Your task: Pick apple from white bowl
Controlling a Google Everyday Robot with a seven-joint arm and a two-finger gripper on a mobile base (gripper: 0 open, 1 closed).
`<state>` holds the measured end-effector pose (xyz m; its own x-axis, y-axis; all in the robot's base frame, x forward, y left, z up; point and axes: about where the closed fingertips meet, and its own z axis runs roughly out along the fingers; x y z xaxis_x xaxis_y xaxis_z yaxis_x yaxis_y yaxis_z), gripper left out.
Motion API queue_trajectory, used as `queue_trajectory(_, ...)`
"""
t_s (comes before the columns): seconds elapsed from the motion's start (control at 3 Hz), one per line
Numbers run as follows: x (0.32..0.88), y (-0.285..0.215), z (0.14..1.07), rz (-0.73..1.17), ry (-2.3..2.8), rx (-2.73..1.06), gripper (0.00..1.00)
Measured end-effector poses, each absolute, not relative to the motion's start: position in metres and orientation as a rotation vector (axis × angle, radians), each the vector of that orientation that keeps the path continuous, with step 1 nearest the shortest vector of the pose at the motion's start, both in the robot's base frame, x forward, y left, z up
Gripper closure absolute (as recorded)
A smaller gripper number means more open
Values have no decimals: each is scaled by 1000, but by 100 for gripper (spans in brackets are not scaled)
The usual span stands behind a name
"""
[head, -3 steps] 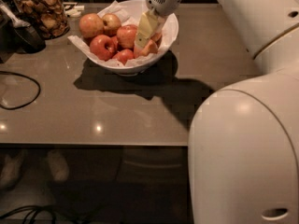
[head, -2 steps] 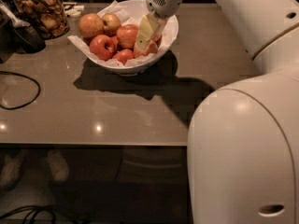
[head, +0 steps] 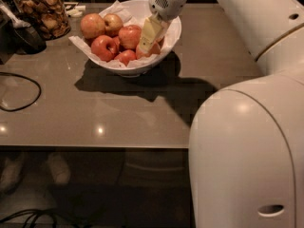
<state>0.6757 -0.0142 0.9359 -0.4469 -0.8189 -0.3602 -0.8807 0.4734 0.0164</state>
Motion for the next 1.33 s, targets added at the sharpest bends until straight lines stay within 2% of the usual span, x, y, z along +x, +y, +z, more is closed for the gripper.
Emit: queue_trajectory(1.33, 681, -16, 918, 337, 2471, -1435, 39)
